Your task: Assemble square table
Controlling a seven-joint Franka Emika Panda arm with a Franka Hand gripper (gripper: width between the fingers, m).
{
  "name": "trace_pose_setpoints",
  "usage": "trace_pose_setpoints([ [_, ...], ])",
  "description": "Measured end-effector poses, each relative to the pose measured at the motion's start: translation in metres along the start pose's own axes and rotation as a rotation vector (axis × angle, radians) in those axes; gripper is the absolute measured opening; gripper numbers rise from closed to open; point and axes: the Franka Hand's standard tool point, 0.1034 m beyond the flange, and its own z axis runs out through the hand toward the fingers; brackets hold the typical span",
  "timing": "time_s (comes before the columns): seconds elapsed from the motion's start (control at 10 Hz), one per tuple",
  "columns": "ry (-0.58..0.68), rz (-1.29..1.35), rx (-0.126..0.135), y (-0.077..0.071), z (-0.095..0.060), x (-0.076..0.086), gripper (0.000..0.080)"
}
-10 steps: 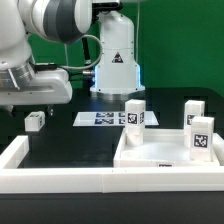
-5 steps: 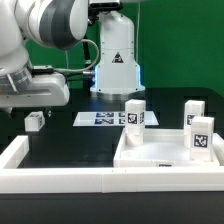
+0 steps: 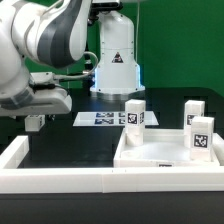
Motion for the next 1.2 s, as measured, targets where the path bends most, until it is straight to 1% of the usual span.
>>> trace_pose_setpoints([
  [0.1, -0.005, -0.003, -0.005, -0.0015, 0.0026, 0.0010, 0.0648],
  [0.4, -0.012, -0.007, -0.007, -0.0049, 0.0078, -0.0004, 0.0639],
  [0.5, -0.007, -0.009, -0.008, -0.0038, 0.0055, 0.0005, 0.0452],
  [0.6, -0.005, -0.008, -0.006, -0.0040, 0.0051, 0.0008, 0.0452],
  [0.7, -0.006, -0.008, -0.006, -0.0040, 0.0052, 0.0007, 0.0285],
  [1.2, -0.006, -0.008, -0.006, -0.0042, 0.0051, 0.0007, 0.0285],
])
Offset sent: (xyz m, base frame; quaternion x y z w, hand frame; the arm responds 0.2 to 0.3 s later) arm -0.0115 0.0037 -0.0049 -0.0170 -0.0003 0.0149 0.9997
